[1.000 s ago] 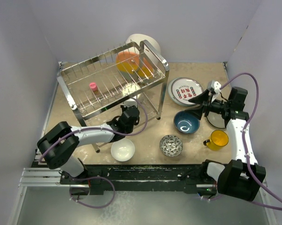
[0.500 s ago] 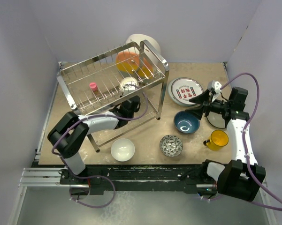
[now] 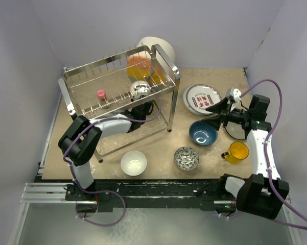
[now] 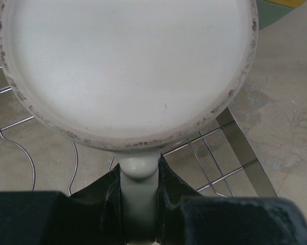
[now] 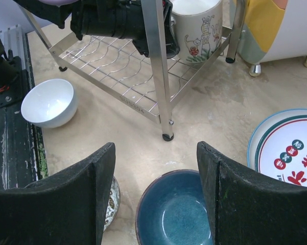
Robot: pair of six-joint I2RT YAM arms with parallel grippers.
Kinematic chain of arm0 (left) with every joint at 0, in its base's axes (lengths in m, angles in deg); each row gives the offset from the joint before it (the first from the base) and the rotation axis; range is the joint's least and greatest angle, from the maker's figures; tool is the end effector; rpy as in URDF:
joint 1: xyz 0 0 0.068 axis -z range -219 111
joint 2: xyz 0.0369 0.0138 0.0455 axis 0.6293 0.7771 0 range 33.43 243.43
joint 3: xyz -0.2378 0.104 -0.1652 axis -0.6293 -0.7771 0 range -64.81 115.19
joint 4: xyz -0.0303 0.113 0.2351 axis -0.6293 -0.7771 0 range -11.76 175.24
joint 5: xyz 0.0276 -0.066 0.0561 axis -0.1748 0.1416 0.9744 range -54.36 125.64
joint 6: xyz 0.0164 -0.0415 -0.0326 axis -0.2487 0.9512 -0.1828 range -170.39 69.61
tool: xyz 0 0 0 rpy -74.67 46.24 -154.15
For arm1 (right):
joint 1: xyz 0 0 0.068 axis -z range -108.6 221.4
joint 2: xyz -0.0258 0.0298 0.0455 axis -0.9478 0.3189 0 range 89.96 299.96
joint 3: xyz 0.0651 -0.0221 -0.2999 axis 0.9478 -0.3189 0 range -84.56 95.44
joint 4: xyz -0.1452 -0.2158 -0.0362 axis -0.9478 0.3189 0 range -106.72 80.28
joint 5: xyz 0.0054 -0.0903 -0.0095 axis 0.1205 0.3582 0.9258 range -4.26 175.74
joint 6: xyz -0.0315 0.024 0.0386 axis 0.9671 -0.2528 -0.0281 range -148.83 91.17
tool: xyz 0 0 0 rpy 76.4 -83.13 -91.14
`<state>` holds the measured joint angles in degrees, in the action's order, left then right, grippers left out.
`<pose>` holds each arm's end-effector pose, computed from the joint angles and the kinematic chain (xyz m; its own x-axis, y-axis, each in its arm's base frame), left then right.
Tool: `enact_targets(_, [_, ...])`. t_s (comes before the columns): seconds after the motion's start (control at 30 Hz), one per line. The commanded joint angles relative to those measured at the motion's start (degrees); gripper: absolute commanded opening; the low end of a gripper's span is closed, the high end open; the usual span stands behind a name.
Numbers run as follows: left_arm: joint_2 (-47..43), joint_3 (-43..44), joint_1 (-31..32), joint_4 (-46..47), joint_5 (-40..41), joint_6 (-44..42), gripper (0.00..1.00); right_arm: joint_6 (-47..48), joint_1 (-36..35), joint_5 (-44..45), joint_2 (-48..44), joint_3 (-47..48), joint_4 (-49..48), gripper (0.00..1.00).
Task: Load the mixed dishes into the dish rack
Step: Turn the cup upside down in the dish rack.
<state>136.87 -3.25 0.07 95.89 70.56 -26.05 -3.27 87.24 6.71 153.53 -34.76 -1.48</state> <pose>0.3262 -0.2372 0.2311 -0.4232 -0.0917 -0.9014 -0.0412 0.9958 -0.0820 0.2131 -0.0220 0.3422 -0.0871 -0.0607 -0.9944 -0.8995 0.4337 0.0523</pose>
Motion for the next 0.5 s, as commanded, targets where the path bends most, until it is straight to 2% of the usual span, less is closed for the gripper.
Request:
enact_targets(0.0, [-0.1,5.3,-1.0,5.5,2.9,1.5,0.15,0.7,0.5,-0.9,-1.3,2.5,0.3,0.68])
enact_targets(0.13, [0.6,5.8,-1.1,4.5,2.1,2.0,0.35,0.6,0.5,-0.9,-1.3,2.5,0.4,0.68])
enact_targets(0.2, [0.0,5.3,-0.9,3.7,1.1,2.3,0.5,0.7,0.6,-0.9,-1.2,2.5,0.4,0.68])
enact_targets(0.3, [-1.8,3.7,-0.7,3.6,-0.4,2.5,0.66,0.7,0.6,-1.0,-1.1,2.5,0.3,0.68])
enact_targets(0.37, [-3.3,2.6,-0.2,3.4,-0.8,2.6,0.71,0.7,0.5,-1.0,-1.1,2.5,0.4,0.68])
enact_targets(0.47, [-5.0,1.4,0.6,2.5,-1.2,2.6,0.72,0.6,0.6,-1.0,-1.1,2.5,0.4,0.68])
